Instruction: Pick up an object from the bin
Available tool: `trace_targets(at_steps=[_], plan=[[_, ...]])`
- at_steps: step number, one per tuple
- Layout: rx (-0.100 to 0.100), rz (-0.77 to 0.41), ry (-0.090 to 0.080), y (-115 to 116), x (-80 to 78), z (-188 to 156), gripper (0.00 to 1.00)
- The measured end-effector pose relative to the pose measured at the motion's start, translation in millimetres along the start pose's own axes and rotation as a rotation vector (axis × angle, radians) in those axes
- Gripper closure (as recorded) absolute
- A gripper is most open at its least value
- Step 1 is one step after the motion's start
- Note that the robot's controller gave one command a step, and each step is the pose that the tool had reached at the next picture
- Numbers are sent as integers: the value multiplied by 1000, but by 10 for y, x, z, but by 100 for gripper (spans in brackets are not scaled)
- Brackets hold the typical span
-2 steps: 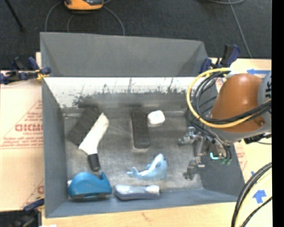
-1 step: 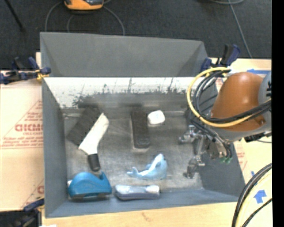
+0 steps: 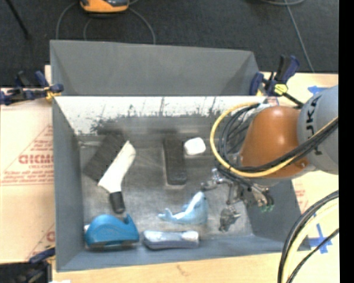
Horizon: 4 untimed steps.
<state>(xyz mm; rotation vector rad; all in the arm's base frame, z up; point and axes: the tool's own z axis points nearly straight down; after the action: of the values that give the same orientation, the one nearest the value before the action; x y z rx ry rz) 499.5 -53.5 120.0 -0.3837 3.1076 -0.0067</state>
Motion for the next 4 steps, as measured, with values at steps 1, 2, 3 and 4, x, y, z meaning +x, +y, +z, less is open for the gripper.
trace_targets(at_steps=[1, 2, 3, 4], plan=[[-8, -165, 11, 300, -7, 93, 0], [-4, -197, 4, 327, -69, -50, 0], [-6, -391, 5, 630, -56, 416, 0], [-4, -502, 0, 759, 19, 469, 100]])
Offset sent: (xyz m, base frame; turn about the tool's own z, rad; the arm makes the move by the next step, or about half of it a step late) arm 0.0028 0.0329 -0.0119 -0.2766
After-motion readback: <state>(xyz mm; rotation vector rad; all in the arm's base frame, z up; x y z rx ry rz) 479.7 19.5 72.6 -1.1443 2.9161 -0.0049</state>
